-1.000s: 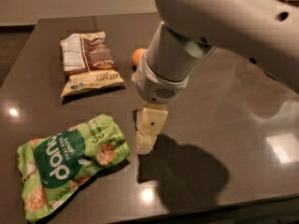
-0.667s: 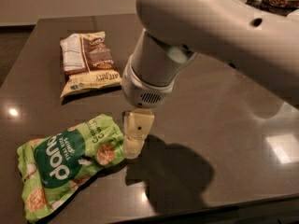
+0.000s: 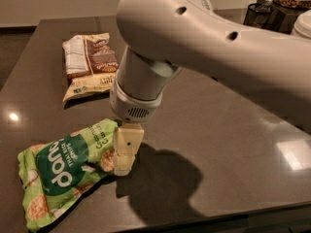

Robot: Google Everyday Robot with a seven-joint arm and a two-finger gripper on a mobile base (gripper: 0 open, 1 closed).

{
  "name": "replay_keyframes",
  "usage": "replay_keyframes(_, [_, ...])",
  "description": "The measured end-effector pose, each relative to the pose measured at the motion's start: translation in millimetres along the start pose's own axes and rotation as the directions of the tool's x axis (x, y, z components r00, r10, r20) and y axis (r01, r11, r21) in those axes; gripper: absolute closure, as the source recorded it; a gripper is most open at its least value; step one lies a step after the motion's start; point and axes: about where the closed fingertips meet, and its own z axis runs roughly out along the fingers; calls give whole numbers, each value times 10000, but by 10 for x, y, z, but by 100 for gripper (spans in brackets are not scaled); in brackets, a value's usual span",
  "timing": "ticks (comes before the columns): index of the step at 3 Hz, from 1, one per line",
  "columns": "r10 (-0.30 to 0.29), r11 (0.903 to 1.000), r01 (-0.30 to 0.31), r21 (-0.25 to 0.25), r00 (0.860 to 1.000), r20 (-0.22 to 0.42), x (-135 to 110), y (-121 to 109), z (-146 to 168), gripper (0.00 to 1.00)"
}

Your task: Pick green rice chip bag

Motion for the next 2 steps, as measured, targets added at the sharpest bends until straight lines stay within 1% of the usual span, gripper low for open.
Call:
replay_keyframes(1, [-180,9996,180,-210,9998,9,-97,58,94,14])
replay_keyframes(2, [-285,9979,287,-584,9996,49,-142,104,134,36])
